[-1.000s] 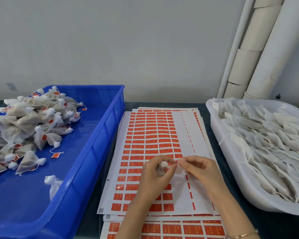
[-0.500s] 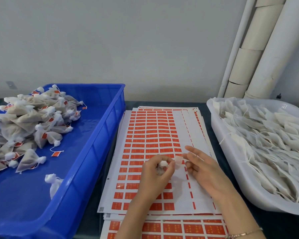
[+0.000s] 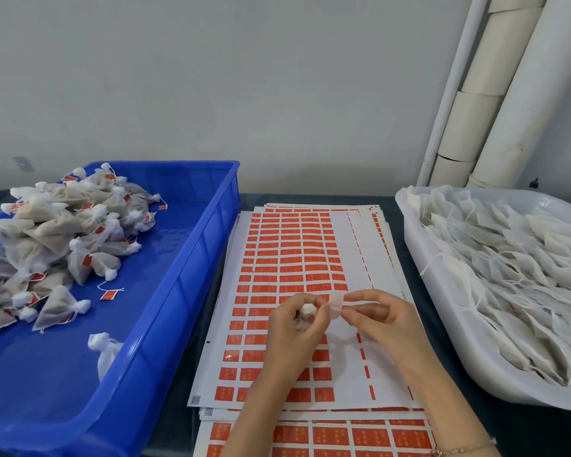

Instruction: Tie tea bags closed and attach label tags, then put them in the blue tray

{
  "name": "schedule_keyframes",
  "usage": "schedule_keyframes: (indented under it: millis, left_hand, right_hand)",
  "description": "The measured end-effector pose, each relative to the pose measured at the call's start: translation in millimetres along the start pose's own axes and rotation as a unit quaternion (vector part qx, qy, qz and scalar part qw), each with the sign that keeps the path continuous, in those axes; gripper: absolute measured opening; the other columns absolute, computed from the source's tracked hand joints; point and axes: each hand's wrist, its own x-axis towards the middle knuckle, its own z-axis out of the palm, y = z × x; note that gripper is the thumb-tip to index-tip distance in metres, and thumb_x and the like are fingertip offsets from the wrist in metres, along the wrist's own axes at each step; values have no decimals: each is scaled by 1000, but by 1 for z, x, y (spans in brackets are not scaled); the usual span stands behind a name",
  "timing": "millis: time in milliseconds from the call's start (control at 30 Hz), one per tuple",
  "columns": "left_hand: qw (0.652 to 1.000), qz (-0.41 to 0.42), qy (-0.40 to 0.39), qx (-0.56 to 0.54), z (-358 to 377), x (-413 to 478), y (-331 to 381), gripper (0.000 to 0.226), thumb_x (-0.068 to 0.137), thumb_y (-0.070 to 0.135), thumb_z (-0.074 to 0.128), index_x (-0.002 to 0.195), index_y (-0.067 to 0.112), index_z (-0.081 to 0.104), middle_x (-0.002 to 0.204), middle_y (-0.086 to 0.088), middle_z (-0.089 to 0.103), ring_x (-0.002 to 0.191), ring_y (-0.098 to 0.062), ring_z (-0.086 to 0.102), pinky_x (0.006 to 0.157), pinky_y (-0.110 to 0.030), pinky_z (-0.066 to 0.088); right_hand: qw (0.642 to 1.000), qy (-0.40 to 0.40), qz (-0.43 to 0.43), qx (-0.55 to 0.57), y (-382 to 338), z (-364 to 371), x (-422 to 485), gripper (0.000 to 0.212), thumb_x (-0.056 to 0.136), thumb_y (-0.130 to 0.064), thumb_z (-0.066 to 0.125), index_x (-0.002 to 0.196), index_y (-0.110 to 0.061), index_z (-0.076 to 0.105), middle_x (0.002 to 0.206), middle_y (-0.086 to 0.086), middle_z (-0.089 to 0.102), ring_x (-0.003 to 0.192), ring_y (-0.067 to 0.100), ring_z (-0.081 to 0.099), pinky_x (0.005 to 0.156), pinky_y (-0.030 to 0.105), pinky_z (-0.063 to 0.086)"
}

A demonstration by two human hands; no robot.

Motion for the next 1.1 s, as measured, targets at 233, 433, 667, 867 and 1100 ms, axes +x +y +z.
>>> schedule_keyframes:
  millis: [233,433,667,867,1100]
  left_hand:
    - [1000,-7,-12,7,1,0,0,15,87,18,67,80,32,67,78,17,66,79,-8,62,65,-16,51]
    - [1000,-5,-19,5,1,1,1,16,88,17,66,81,31,67,78,16,66,79,-10,62,66,-17,52]
    - [999,10,-45,-10,-1,-1,5,7,88,22,68,90,27,71,85,18,69,90,-8,64,73,-14,51]
    - [999,-19,-47,-4,0,-2,5,8,87,22,69,85,26,75,81,18,70,87,-6,65,72,-11,51]
    - [997,-74,-17,-23,0,0,10,30,86,21,69,64,41,70,72,19,69,81,0,65,63,-5,47]
  right_hand:
    - [1000,16,-16,2,3,1,0,15,78,-27,76,90,-34,69,84,-30,69,82,-6,66,62,7,52]
    - [997,6,-71,40,-5,3,-2,30,77,-35,73,106,-35,65,97,-25,69,94,-4,65,72,10,52]
    - [998,28,-65,1,-2,2,-2,14,81,-28,73,91,-37,70,91,-29,69,91,-3,65,75,14,53]
    - [996,21,-83,-3,-6,3,-5,21,69,-46,69,87,-35,71,88,-26,70,88,-2,65,67,6,49]
    - [986,51,-146,-64,-5,5,-6,11,76,-33,72,85,-40,69,87,-29,68,89,-1,61,73,7,48]
